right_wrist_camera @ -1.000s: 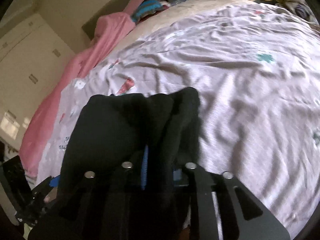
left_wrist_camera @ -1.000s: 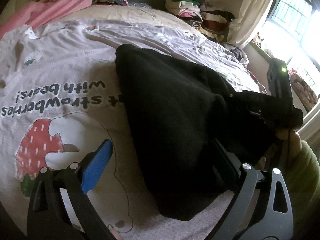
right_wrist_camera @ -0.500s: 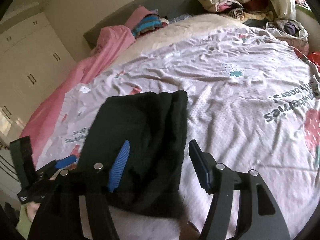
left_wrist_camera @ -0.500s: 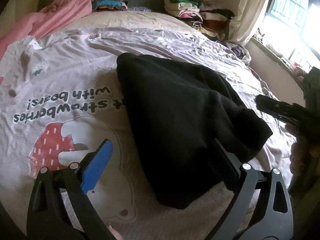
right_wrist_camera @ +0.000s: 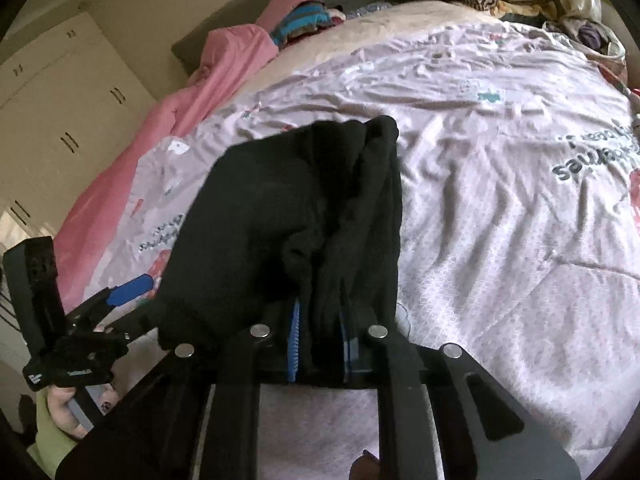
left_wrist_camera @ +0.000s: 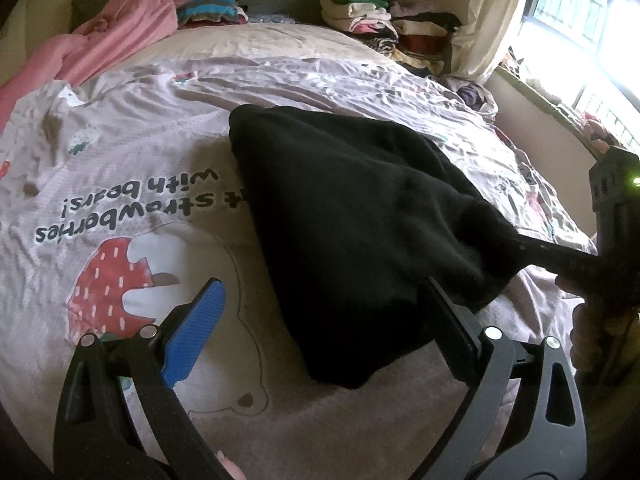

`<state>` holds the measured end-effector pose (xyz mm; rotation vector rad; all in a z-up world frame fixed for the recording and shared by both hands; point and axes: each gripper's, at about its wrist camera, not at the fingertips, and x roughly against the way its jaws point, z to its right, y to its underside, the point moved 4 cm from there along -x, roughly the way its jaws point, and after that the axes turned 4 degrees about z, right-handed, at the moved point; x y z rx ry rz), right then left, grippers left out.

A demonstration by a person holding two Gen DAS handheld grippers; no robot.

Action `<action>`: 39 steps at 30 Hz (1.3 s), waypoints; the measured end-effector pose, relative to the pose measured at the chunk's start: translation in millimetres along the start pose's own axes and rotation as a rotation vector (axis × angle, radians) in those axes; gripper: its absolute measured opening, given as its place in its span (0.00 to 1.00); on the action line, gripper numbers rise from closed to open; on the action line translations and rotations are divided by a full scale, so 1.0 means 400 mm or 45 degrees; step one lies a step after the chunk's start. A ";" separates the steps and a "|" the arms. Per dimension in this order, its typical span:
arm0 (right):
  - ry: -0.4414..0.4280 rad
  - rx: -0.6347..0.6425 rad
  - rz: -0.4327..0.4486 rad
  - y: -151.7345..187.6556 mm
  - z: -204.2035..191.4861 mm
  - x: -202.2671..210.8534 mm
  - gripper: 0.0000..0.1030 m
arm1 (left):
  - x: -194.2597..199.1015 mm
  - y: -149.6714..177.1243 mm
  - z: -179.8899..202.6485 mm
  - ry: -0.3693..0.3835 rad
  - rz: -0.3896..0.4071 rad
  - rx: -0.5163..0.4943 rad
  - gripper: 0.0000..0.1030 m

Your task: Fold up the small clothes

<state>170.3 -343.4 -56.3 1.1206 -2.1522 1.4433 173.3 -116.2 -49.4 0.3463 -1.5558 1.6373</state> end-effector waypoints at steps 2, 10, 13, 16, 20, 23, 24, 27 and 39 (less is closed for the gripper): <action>-0.041 -0.015 0.036 -0.002 -0.008 0.031 0.13 | 0.006 0.003 0.005 0.010 0.001 -0.002 0.87; 0.096 -0.027 -0.018 0.048 0.031 0.006 0.22 | 0.010 0.015 0.011 0.019 -0.011 -0.009 0.87; 0.134 0.006 0.005 0.057 0.022 0.017 0.28 | 0.016 0.019 0.014 0.019 -0.008 -0.010 0.87; 0.202 0.058 0.038 0.063 0.006 0.031 0.39 | 0.022 0.022 0.015 0.018 -0.004 -0.009 0.87; 0.270 0.114 0.080 0.078 -0.009 0.054 0.47 | 0.035 0.027 0.016 0.021 -0.002 -0.001 0.87; 0.289 0.126 0.111 0.083 -0.014 0.076 0.55 | 0.049 0.029 0.016 0.021 0.011 0.008 0.87; 0.292 0.130 0.116 0.086 -0.016 0.081 0.57 | 0.053 0.030 0.016 0.019 0.014 0.011 0.87; 0.307 0.153 0.148 0.090 -0.029 0.106 0.64 | 0.067 0.034 0.017 0.019 0.025 0.012 0.91; 0.352 0.224 0.297 0.085 -0.078 0.201 0.93 | 0.128 0.041 0.032 -0.008 0.076 0.005 0.91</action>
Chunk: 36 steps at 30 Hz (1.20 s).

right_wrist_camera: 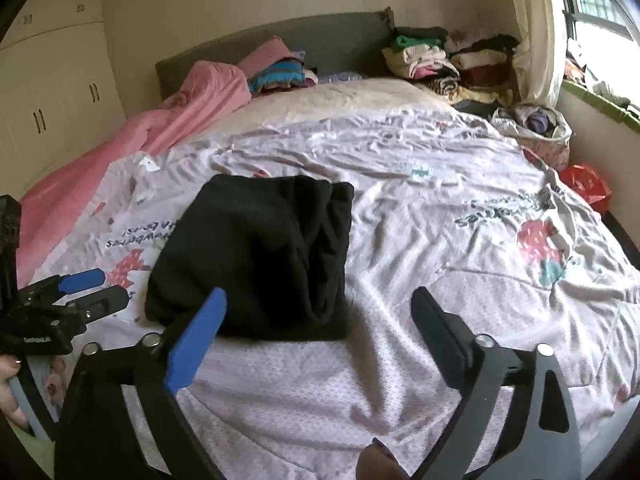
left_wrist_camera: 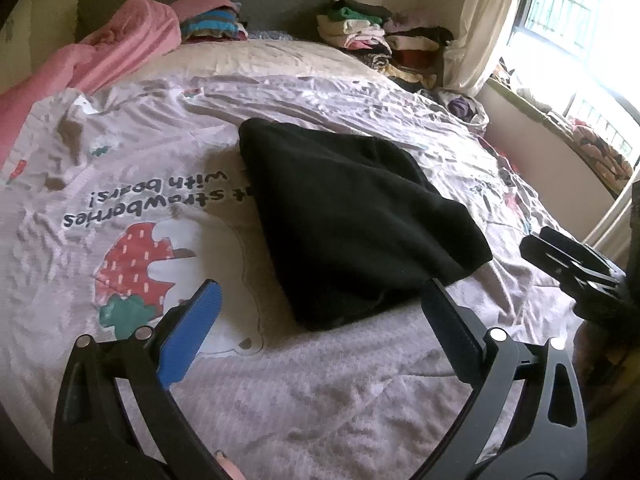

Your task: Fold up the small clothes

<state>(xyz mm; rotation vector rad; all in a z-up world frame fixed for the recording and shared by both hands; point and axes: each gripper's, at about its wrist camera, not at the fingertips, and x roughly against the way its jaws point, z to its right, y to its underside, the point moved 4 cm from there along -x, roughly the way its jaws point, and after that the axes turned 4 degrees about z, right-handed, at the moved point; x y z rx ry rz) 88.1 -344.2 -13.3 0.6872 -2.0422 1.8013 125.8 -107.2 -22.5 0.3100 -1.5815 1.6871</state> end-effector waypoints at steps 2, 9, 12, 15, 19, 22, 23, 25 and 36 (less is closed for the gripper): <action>0.004 0.010 0.019 -0.003 -0.006 0.013 0.94 | 0.009 0.000 -0.002 -0.006 0.009 0.005 0.91; 0.015 0.029 0.055 -0.005 -0.027 0.034 0.95 | 0.042 -0.004 0.000 -0.028 0.041 0.013 0.91; 0.011 0.025 0.071 -0.003 -0.037 0.048 0.96 | 0.055 -0.005 0.003 -0.029 0.052 0.013 0.91; 0.014 0.033 0.095 -0.004 -0.049 0.062 0.96 | 0.067 -0.004 0.007 -0.037 0.063 0.007 0.91; 0.026 0.052 0.129 -0.001 -0.063 0.085 0.96 | 0.087 0.000 0.008 -0.047 0.076 0.003 0.91; 0.041 0.068 0.153 0.006 -0.070 0.102 0.96 | 0.101 0.006 0.009 -0.061 0.089 -0.006 0.91; 0.043 0.072 0.160 0.009 -0.072 0.107 0.96 | 0.106 0.008 0.008 -0.064 0.094 -0.008 0.91; 0.051 0.079 0.170 0.016 -0.076 0.116 0.96 | 0.116 0.015 0.008 -0.069 0.098 -0.009 0.91; 0.054 0.085 0.237 0.077 -0.085 0.173 0.96 | 0.153 0.081 -0.006 -0.098 0.123 -0.010 0.91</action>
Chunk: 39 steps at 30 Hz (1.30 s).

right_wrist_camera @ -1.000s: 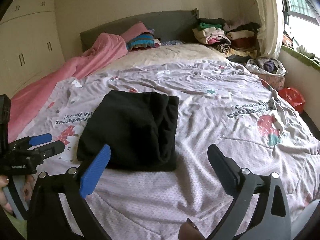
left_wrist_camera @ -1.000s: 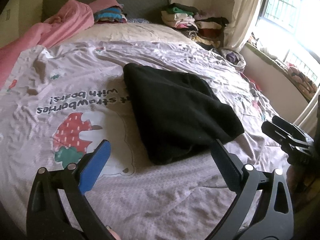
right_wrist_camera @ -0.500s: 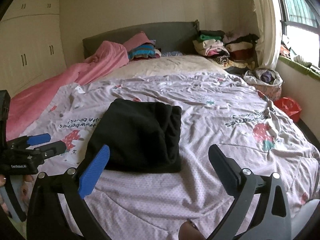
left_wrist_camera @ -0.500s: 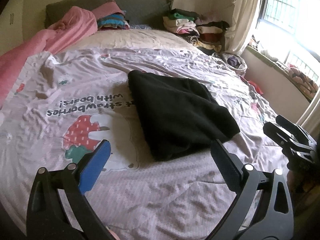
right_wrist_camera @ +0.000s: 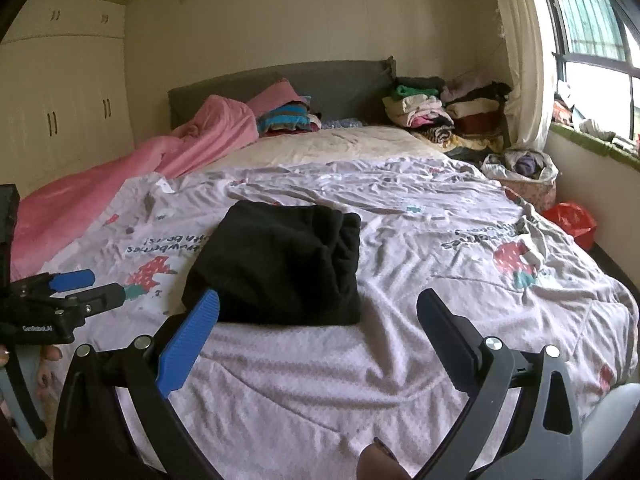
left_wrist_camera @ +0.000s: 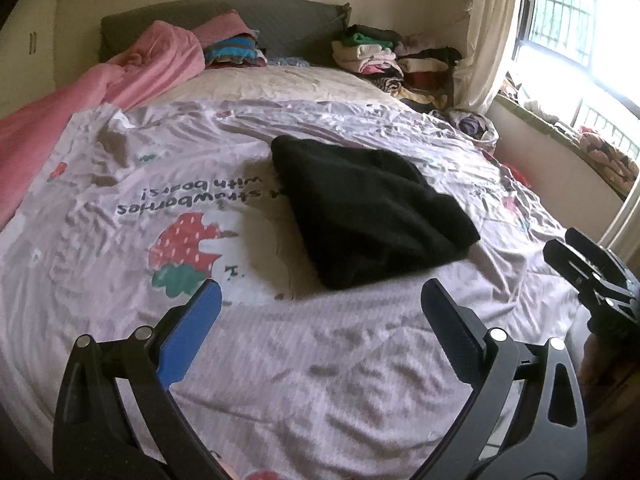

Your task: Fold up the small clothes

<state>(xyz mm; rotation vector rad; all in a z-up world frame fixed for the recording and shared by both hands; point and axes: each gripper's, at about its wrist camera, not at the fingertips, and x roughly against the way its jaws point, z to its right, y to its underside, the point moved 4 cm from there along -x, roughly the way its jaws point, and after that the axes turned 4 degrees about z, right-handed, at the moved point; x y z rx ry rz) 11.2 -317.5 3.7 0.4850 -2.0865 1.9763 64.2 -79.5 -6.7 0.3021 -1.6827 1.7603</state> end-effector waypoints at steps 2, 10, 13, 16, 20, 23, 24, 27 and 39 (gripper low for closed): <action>0.017 0.022 0.015 0.009 -0.007 0.009 0.96 | 0.003 0.012 -0.003 -0.004 -0.001 0.004 0.91; 0.035 0.010 -0.004 0.072 -0.034 0.029 0.96 | 0.011 0.054 -0.010 -0.011 0.003 0.014 0.91; 0.066 0.004 -0.030 0.098 -0.034 0.026 0.96 | 0.018 0.069 -0.008 -0.006 0.012 0.001 0.91; 0.087 -0.006 -0.061 0.122 -0.034 0.025 0.96 | 0.017 0.084 -0.008 -0.002 0.007 0.008 0.91; 0.102 0.021 -0.091 0.148 -0.046 0.026 0.96 | 0.009 0.099 -0.007 -0.005 -0.005 0.009 0.91; 0.096 0.023 -0.122 0.168 -0.051 0.021 0.96 | 0.001 0.106 -0.006 -0.011 -0.013 0.006 0.91; 0.096 0.025 -0.128 0.172 -0.052 0.019 0.96 | 0.002 0.109 -0.007 -0.011 -0.014 0.007 0.91; 0.099 0.028 -0.146 0.180 -0.054 0.011 0.96 | -0.003 0.114 -0.008 -0.021 -0.027 0.008 0.91; 0.109 0.028 -0.140 0.178 -0.054 0.012 0.96 | -0.004 0.116 -0.007 -0.049 -0.027 0.002 0.91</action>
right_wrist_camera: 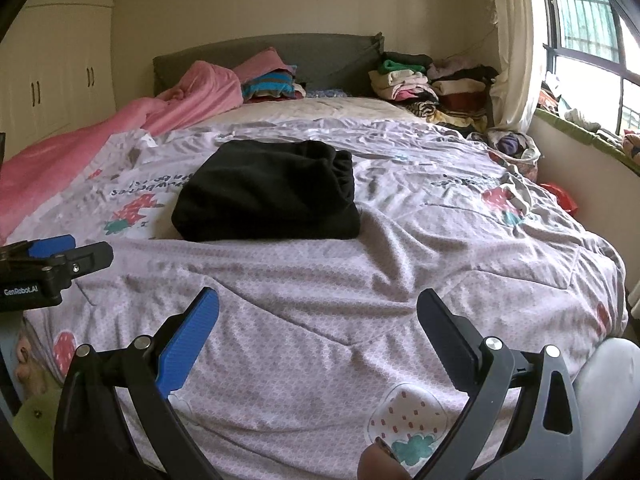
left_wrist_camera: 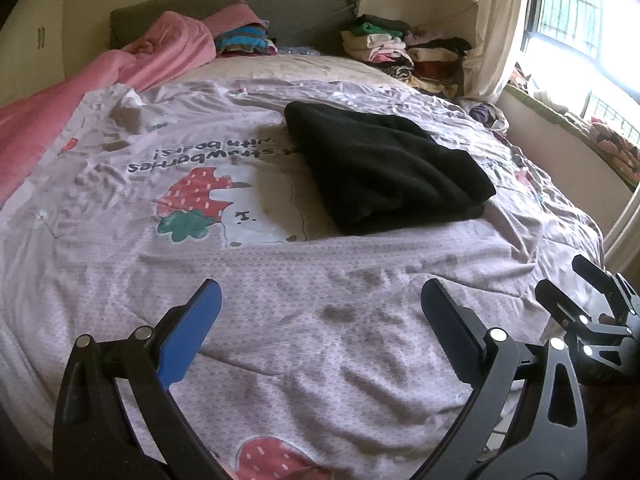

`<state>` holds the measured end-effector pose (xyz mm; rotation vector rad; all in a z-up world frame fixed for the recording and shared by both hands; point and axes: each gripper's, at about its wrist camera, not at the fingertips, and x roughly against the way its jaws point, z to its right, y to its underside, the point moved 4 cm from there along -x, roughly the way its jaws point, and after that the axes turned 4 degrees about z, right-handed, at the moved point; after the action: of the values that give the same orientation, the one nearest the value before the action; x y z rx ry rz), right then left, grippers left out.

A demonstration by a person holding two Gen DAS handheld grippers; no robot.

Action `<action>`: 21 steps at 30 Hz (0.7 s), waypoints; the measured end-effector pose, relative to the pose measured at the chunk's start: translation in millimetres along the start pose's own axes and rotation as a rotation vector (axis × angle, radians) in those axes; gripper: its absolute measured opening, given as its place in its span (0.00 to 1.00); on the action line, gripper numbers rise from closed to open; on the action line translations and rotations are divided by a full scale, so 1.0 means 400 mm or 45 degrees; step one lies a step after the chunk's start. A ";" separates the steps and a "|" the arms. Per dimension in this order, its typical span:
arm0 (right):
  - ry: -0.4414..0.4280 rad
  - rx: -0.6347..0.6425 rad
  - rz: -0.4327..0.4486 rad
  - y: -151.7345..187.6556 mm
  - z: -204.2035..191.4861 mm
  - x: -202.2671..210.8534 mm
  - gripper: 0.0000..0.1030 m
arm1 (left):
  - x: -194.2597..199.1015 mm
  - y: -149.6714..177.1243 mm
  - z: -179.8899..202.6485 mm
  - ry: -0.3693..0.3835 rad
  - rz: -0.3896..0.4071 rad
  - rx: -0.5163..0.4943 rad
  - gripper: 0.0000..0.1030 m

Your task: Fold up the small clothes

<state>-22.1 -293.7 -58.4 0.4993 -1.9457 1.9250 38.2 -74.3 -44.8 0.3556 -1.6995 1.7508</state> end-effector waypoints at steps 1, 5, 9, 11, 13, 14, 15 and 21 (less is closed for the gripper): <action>0.003 0.001 0.000 0.001 0.000 0.000 0.96 | 0.000 0.000 0.000 0.000 -0.001 -0.001 0.91; 0.005 0.001 0.001 0.000 0.001 0.000 0.96 | 0.000 -0.001 -0.006 -0.004 0.000 0.002 0.91; 0.007 -0.001 0.003 0.000 0.002 0.001 0.96 | 0.000 -0.001 -0.005 -0.009 -0.002 0.000 0.91; 0.006 -0.001 0.002 0.000 0.001 0.001 0.96 | -0.001 -0.003 -0.007 -0.012 -0.001 0.001 0.91; 0.005 -0.001 0.003 -0.001 0.001 0.001 0.96 | -0.001 -0.003 -0.009 -0.018 -0.003 -0.002 0.91; 0.004 0.000 0.002 -0.001 0.001 0.001 0.96 | 0.000 -0.002 -0.011 -0.025 -0.003 -0.004 0.91; 0.007 0.000 0.002 -0.001 0.001 0.001 0.96 | -0.001 -0.001 -0.010 -0.030 -0.004 -0.007 0.91; -0.002 0.004 -0.004 -0.004 -0.004 0.000 0.96 | -0.002 0.001 -0.002 -0.048 -0.012 -0.017 0.91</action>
<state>-21.2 -292.0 -57.2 0.5047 -1.9417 1.9265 38.9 -73.8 -45.7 0.3921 -1.7321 1.7356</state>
